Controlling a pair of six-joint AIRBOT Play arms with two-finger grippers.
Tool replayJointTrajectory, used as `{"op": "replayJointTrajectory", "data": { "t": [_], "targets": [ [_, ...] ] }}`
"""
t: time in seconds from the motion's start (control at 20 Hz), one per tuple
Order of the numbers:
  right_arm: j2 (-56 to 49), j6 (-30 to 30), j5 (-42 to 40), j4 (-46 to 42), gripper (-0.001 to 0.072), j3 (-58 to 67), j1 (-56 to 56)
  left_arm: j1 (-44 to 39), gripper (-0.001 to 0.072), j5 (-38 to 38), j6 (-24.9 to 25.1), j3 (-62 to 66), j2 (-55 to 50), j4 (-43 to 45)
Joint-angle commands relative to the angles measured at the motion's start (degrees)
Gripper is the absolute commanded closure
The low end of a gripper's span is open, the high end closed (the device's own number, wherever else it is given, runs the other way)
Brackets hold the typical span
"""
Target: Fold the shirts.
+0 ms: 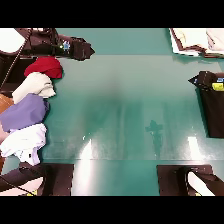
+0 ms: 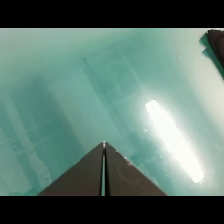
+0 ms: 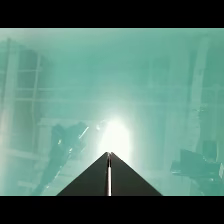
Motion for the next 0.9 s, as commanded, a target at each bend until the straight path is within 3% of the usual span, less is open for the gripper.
{"op": "replayJointTrajectory", "data": {
  "t": [0.0,0.6,0.75,0.85],
  "targets": [
    [0.04,0.02,-0.24,0.09,0.0689,-0.02,0.13,-0.02,0.0682,0.09,0.00,0.00,-0.02,0.02],
    [0.04,0.02,-0.66,0.09,0.0689,-0.02,0.13,-0.02,0.0682,0.15,-0.17,0.00,-0.02,-0.11],
    [0.04,0.02,-0.66,0.07,0.0689,0.00,0.13,0.17,0.0676,6.51,1.77,0.00,-0.02,3.08],
    [0.04,0.02,-0.90,0.07,0.0689,-0.02,0.13,0.59,0.0226,10.36,-0.44,-0.02,-0.39,12.26]
  ]
}}
